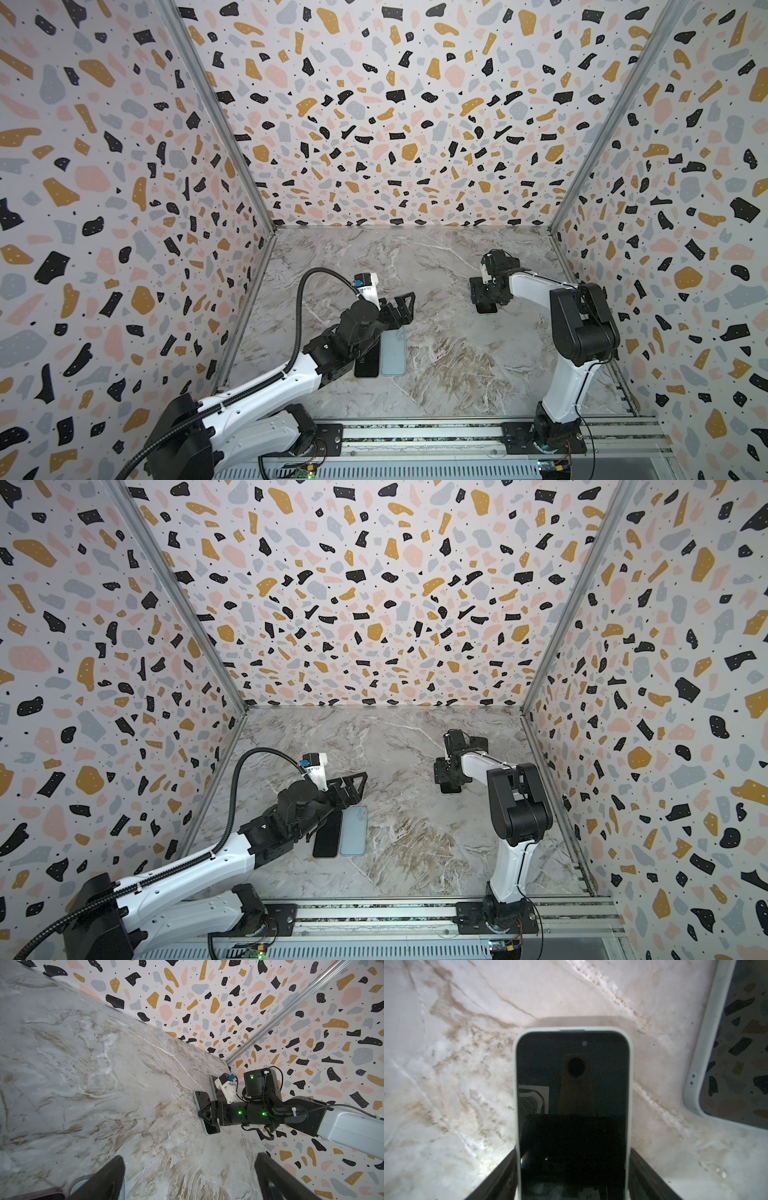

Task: Take the phone out of the phone case
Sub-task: 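Lift the cased phone toward the left gripper while the left gripper approaches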

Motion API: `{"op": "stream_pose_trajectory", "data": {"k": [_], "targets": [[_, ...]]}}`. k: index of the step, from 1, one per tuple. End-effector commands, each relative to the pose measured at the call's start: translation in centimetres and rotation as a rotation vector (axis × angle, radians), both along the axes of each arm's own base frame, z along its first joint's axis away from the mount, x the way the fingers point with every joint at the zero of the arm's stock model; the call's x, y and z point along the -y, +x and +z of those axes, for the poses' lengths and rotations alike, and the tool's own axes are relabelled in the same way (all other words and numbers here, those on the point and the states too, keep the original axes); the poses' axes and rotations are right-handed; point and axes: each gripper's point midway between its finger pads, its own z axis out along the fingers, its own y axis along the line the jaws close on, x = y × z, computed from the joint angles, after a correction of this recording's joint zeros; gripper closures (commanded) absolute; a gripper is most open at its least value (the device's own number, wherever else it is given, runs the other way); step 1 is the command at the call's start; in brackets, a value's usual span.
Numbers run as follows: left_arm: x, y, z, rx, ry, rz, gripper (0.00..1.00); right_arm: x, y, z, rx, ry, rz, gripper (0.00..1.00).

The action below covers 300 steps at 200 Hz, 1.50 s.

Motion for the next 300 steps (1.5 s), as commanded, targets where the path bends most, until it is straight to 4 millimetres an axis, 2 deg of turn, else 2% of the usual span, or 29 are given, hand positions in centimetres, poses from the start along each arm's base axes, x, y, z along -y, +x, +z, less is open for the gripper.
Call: {"op": "stream_pose_trajectory", "data": {"k": [1, 99, 121, 149, 196, 238, 300], "targets": [[1.2, 0.5, 0.6, 0.022, -0.072, -0.03, 0.0, -0.1, -0.4, 1.1, 0.02, 0.022, 0.007, 0.55], [7.2, 3.2, -0.4, -0.075, -0.27, -0.164, 0.0, -2.1, -1.1, 4.7, 0.119, 0.151, 0.07, 0.63], [8.5, 3.9, -0.9, -0.105, -0.302, -0.184, 0.0, -3.0, -1.5, 5.7, 0.139, 0.198, 0.101, 0.64], [10.3, 4.5, -1.6, -0.132, -0.328, -0.222, 0.0, -5.1, -2.5, 7.3, 0.167, 0.246, 0.18, 0.65], [11.3, 5.6, -4.0, -0.201, -0.34, -0.216, 0.02, -8.3, -4.2, 9.8, 0.197, 0.312, 0.29, 0.65], [11.7, 6.2, -5.1, -0.235, -0.351, -0.214, 0.06, -10.9, -6.2, 10.8, 0.198, 0.328, 0.389, 0.65], [12.0, 6.5, -6.3, -0.27, -0.382, -0.222, 0.14, -13.3, -8.0, 11.6, 0.192, 0.358, 0.47, 0.66]]}}
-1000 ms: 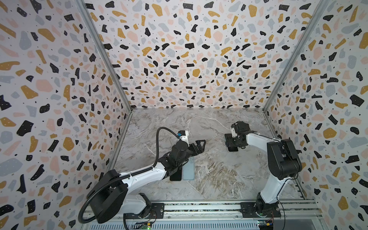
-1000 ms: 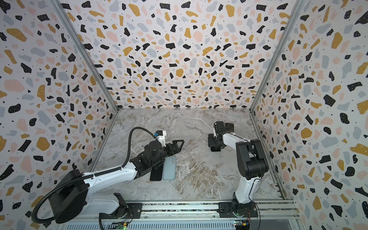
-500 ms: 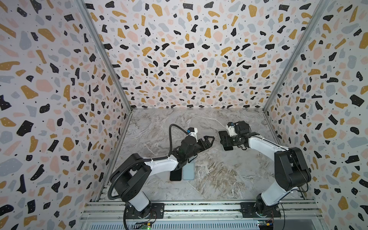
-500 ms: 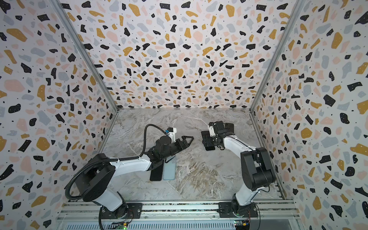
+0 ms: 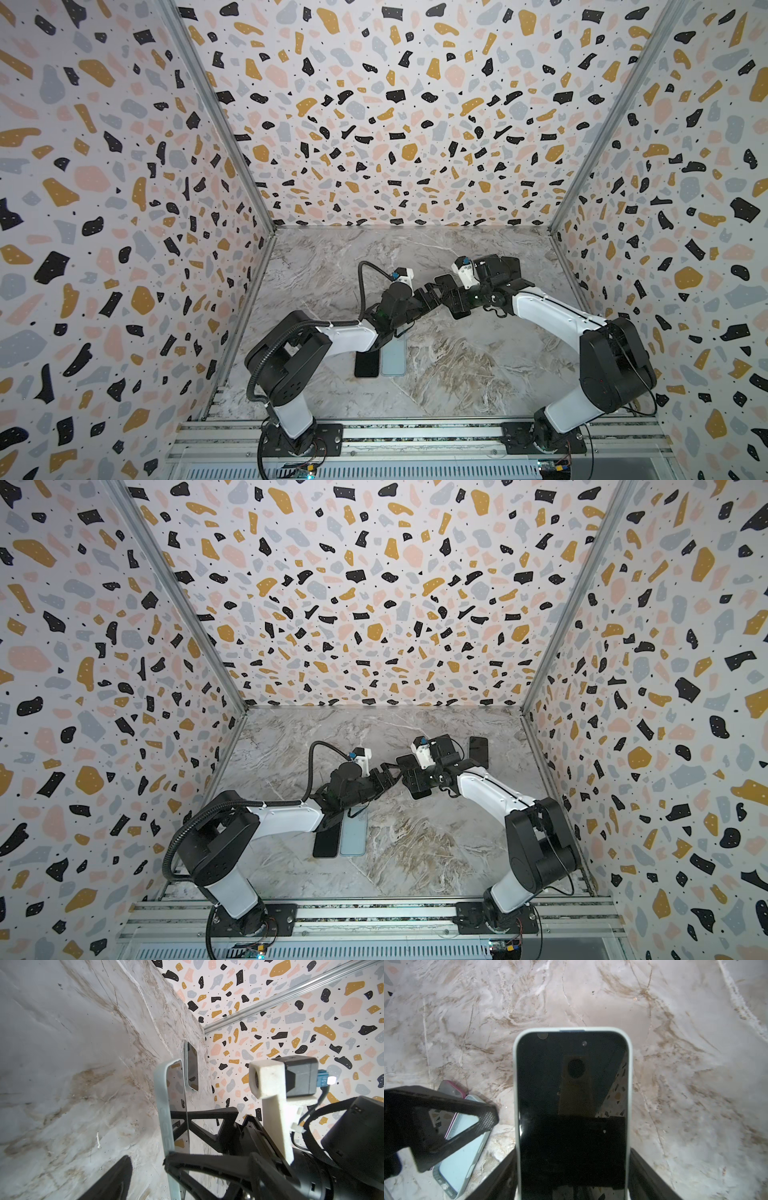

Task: Take the phone out of the phone case
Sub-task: 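Lift the cased phone toward the left gripper while the left gripper approaches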

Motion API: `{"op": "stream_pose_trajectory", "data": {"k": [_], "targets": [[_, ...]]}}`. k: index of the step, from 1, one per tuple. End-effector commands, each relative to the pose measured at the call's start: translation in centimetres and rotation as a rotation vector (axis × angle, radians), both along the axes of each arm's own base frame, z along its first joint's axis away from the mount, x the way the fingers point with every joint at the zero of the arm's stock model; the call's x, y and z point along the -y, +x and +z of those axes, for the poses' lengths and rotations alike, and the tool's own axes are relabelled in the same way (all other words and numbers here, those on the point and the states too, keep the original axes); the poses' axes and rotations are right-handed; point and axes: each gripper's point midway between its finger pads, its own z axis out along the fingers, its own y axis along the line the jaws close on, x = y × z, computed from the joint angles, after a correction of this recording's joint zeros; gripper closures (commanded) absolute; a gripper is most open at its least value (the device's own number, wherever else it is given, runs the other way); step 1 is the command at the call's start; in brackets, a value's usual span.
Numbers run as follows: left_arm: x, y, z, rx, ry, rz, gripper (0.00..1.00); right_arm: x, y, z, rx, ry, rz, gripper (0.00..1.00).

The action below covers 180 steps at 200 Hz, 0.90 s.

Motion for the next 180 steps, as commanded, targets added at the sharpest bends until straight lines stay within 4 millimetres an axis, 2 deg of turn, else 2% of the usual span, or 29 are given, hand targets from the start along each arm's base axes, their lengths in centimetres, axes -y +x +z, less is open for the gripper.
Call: {"op": "stream_pose_trajectory", "data": {"k": [1, 61, 82, 180], "targets": [[0.7, 0.6, 1.5, 0.031, -0.061, -0.015, 0.14, -1.1, -0.9, 2.4, 0.05, 0.042, 0.053, 0.66], [0.6, 1.0, 0.9, 0.018, -0.073, -0.015, 0.27, -2.4, -2.1, 3.0, 0.049, 0.066, 0.112, 0.68], [0.7, 1.0, 0.7, 0.014, -0.079, -0.021, 0.36, -3.0, -2.5, 3.2, 0.049, 0.063, 0.133, 0.68], [0.4, 0.8, 0.4, 0.001, -0.097, -0.029, 0.75, -2.9, -2.9, 2.8, 0.046, 0.055, 0.14, 0.69]]}}
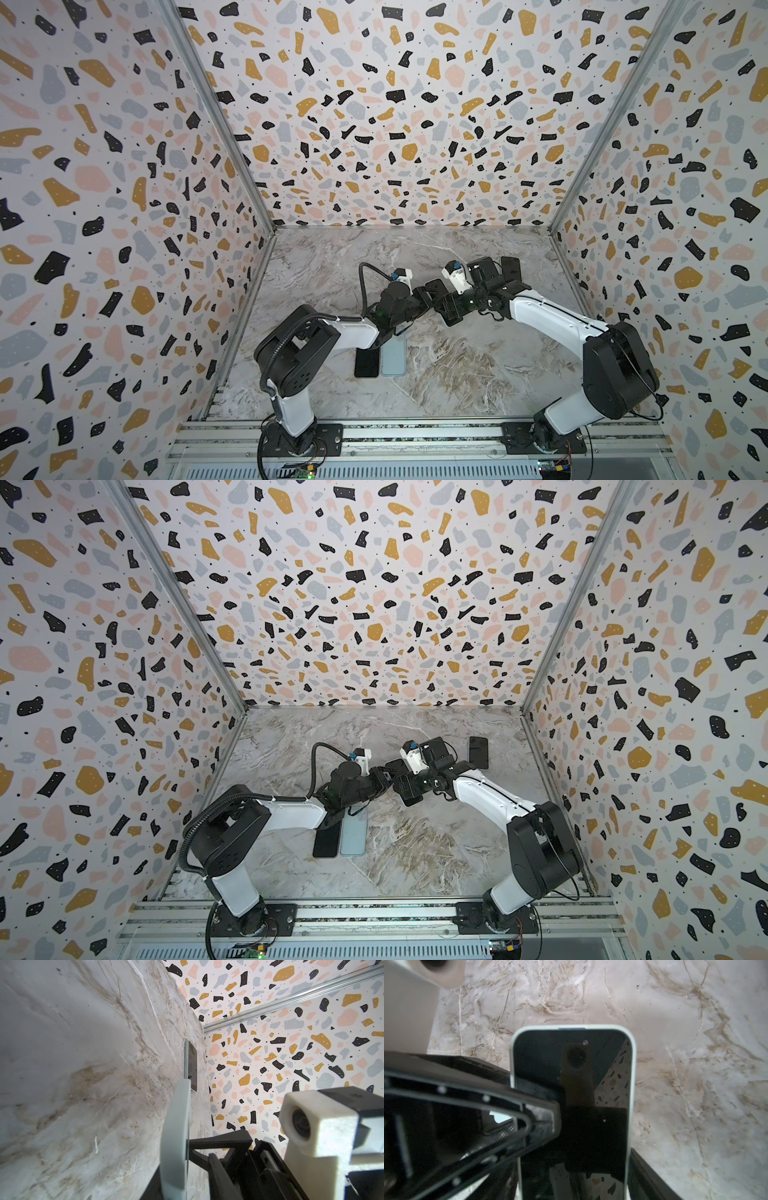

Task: Take the phone out of the phone case
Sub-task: 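Lift the cased phone toward the left gripper while the left gripper approaches, then grasp the cased phone with the left gripper and open the right gripper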

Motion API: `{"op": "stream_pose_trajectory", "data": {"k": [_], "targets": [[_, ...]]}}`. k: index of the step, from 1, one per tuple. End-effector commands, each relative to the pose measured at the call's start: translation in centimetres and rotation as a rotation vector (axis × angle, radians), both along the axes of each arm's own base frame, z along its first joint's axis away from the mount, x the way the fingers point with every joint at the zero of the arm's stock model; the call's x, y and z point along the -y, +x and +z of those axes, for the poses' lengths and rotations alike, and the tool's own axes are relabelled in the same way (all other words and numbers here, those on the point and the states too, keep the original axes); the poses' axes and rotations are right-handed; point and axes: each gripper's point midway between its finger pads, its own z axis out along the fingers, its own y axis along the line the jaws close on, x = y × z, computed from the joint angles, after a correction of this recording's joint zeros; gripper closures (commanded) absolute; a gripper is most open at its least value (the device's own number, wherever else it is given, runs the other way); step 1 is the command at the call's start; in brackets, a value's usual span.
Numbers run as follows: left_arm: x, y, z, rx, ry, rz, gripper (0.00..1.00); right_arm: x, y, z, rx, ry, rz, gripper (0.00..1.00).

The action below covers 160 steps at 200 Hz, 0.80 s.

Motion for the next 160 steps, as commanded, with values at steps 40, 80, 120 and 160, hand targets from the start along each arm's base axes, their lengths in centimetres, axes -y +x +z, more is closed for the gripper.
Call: {"op": "stream_pose_trajectory", "data": {"k": [40, 80, 120, 160], "targets": [[-0.1, 0.1, 1.6, 0.046, -0.051, -0.009, 0.88, -0.2, -0.5, 2.2, 0.057, 0.032, 0.03, 0.69], [-0.6, 0.0, 2.6, 0.067, -0.07, -0.006, 0.97, -0.2, -1.1, 3.1, 0.08, 0.055, 0.037, 0.57], [-2.4, 0.3, 5.6, 0.136, -0.099, 0.04, 1.0, 0.7, -2.1, 6.0, 0.148, 0.112, -0.007, 0.21], [-6.0, 0.7, 10.8, 0.259, -0.126, 0.141, 1.0, 2.5, -3.2, 10.9, 0.246, 0.227, -0.122, 0.06]]}}
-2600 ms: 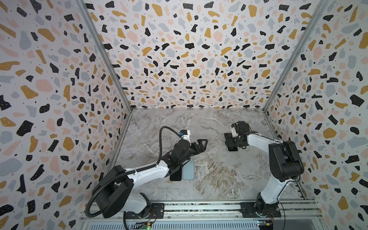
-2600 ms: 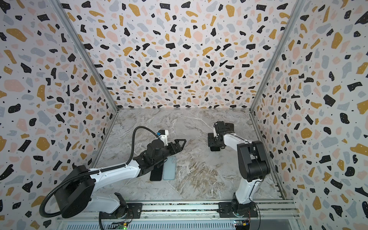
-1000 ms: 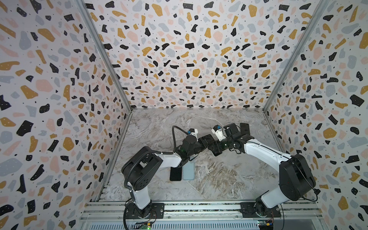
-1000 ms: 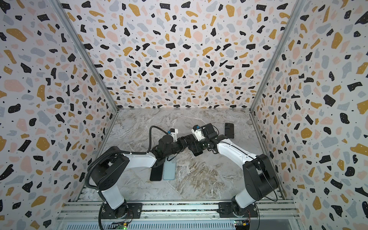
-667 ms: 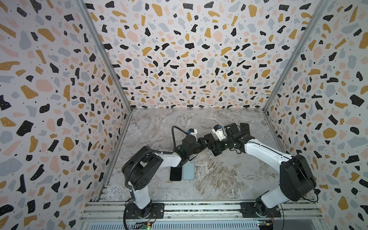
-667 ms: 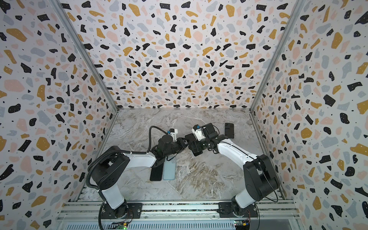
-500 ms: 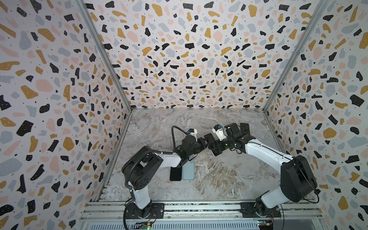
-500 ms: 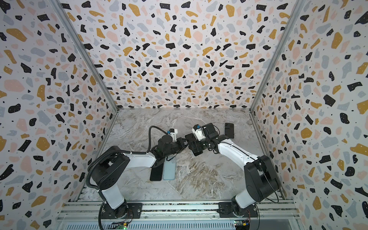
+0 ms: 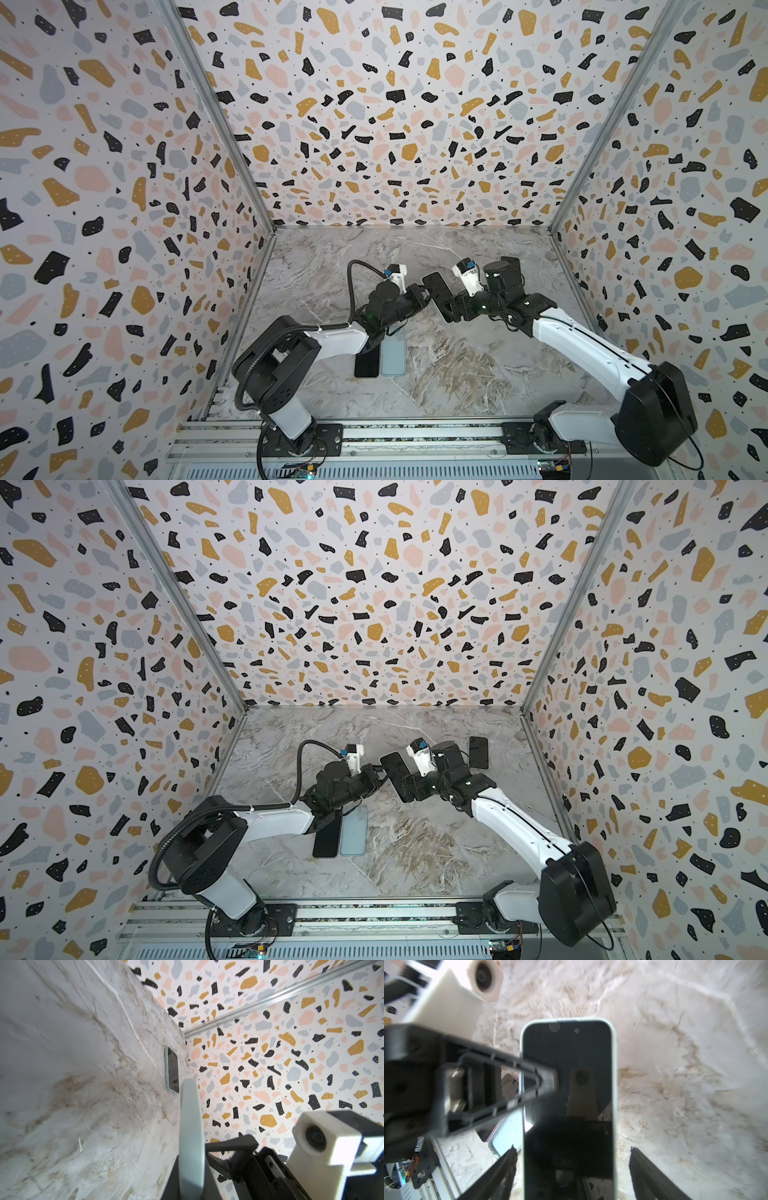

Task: Take the phone out of the phone case
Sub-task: 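Grasp the cased phone with the left gripper and open the right gripper, then raise the phone with the left gripper while the right gripper draws back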

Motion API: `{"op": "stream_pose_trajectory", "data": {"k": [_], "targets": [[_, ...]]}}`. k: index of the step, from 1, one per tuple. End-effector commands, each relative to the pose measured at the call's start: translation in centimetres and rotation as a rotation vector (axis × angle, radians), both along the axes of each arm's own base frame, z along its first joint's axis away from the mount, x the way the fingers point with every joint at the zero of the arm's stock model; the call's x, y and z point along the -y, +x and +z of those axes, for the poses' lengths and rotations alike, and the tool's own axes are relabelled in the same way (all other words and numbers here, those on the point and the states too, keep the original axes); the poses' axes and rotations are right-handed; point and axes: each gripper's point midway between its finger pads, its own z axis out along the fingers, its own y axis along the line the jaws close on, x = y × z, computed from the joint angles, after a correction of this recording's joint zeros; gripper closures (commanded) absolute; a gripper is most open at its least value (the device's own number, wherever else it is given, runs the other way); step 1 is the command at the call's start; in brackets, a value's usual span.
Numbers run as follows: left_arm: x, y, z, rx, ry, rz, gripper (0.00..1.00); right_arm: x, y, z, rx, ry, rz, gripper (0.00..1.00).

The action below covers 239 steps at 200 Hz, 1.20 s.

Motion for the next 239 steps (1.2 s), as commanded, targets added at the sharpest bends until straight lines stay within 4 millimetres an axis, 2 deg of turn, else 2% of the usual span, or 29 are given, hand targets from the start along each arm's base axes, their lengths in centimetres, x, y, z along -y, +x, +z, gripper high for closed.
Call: {"op": "stream_pose_trajectory", "data": {"k": [1, 20, 54, 84, 127, 163, 201, 239], "targets": [[-2.9, 1.0, 5.8, 0.159, -0.065, 0.1, 1.0, 1.1, -0.5, 3.8, 0.07, 0.101, -0.079, 0.06], [-4.9, 1.1, 8.6, 0.218, -0.093, 0.148, 1.0, 1.3, -1.6, 6.3, 0.109, 0.202, -0.089, 0.03], [-7.9, 0.4, 14.3, 0.361, -0.156, 0.197, 1.0, 1.3, -3.5, 9.4, 0.13, 0.358, -0.07, 0.03], [-10.3, -1.3, 18.8, 0.461, -0.225, 0.238, 1.0, 0.7, -5.6, 11.7, 0.152, 0.53, 0.004, 0.03], [-11.8, -4.6, 23.9, 0.569, -0.373, 0.201, 1.0, -1.2, -8.9, 13.8, 0.179, 0.72, 0.237, 0.04], [-13.0, -6.6, 25.8, 0.624, -0.454, 0.194, 1.0, -1.9, -10.6, 15.1, 0.258, 0.805, 0.336, 0.06], [-13.9, -7.8, 26.4, 0.653, -0.525, 0.192, 1.0, -3.1, -10.7, 14.9, 0.303, 0.856, 0.33, 0.1], [-14.1, -8.3, 26.6, 0.653, -0.549, 0.178, 1.0, -4.7, -11.1, 15.8, 0.347, 0.903, 0.369, 0.15]]}}
